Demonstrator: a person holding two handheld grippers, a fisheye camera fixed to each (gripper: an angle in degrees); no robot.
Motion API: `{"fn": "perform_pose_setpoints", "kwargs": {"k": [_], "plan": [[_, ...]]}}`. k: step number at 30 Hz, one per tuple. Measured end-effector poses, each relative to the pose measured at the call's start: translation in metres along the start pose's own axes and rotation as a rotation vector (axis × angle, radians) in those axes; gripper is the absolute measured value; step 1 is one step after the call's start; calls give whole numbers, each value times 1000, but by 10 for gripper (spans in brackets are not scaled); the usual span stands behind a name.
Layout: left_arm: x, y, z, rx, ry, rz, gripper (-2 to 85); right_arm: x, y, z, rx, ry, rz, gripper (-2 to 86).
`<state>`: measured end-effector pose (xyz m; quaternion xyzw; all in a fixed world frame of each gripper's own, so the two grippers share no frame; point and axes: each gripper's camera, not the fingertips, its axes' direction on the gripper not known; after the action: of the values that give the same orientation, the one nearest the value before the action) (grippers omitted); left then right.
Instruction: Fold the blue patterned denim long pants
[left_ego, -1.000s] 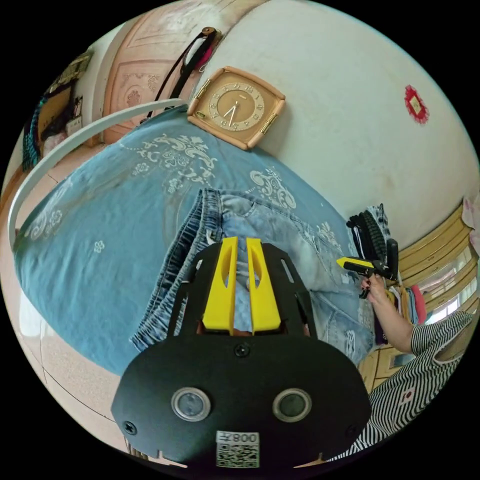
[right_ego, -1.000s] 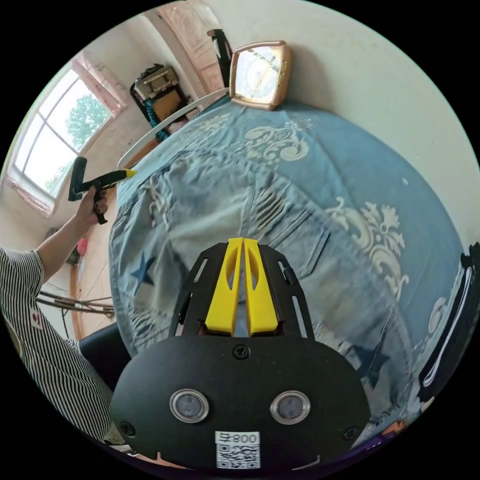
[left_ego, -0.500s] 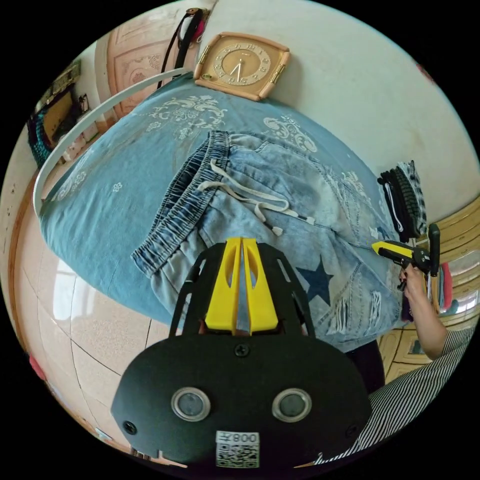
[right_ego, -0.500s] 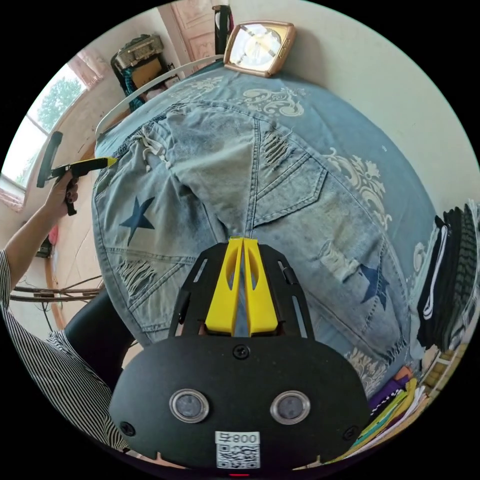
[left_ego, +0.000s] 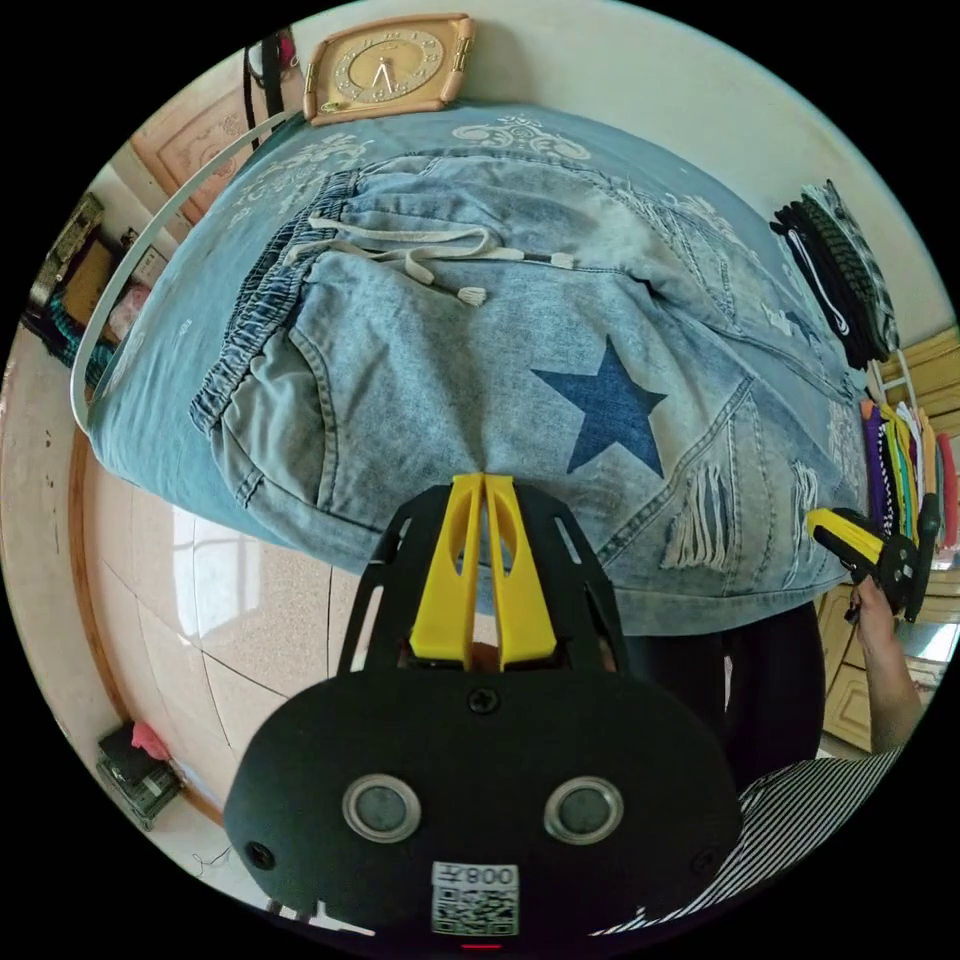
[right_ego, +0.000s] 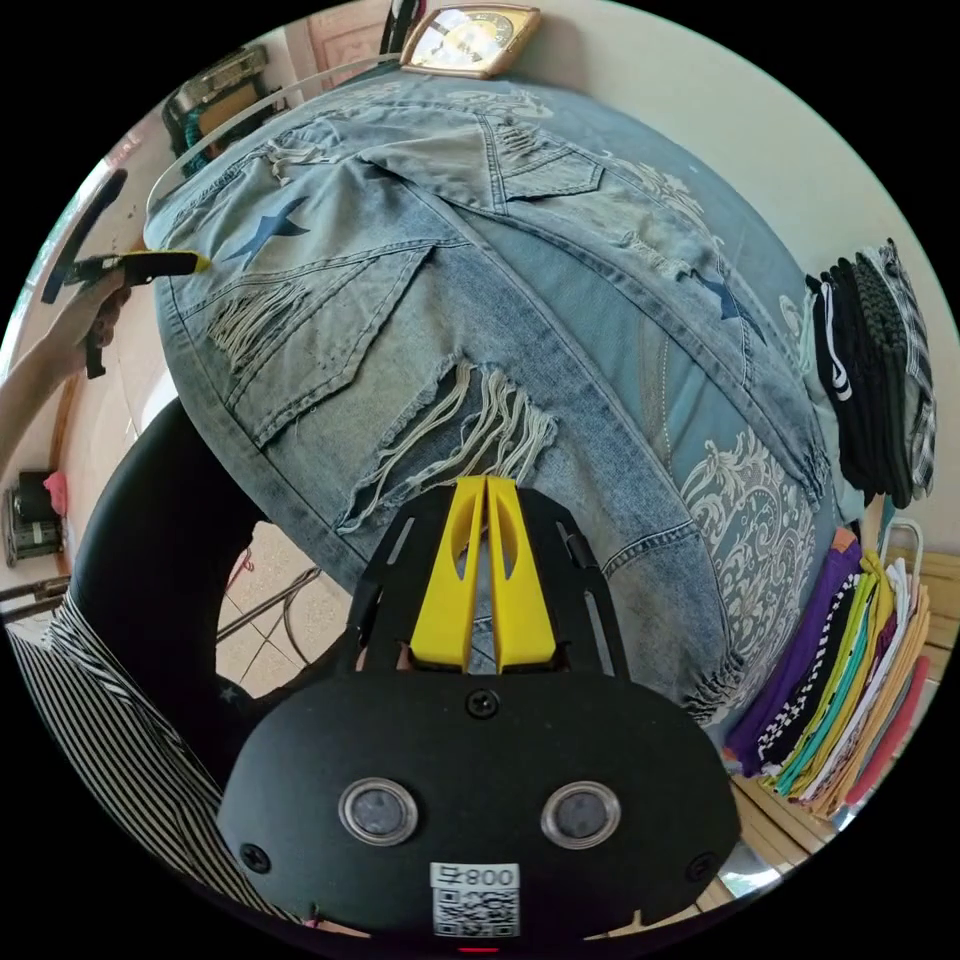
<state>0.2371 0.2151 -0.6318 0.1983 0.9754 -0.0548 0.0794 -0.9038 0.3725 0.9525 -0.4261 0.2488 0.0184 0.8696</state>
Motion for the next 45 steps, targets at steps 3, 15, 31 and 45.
{"fn": "perform_pose_setpoints", "kwargs": {"k": [3, 15, 31, 45], "plan": [[-6, -8, -2, 4, 40, -38, 2, 11, -2, 2, -20, -27, 7, 2], [-40, -53, -35, 123, 192, 13, 3, 73, 20, 19, 46, -188, 70, 3], [-136, -300, -61, 253, 138, -23, 71, 206, -131, 11, 353, -486, 85, 38], [-140, -457, -27, 45, -83, 181, 97, 200, -389, 49, 286, -242, -177, 91]]}}
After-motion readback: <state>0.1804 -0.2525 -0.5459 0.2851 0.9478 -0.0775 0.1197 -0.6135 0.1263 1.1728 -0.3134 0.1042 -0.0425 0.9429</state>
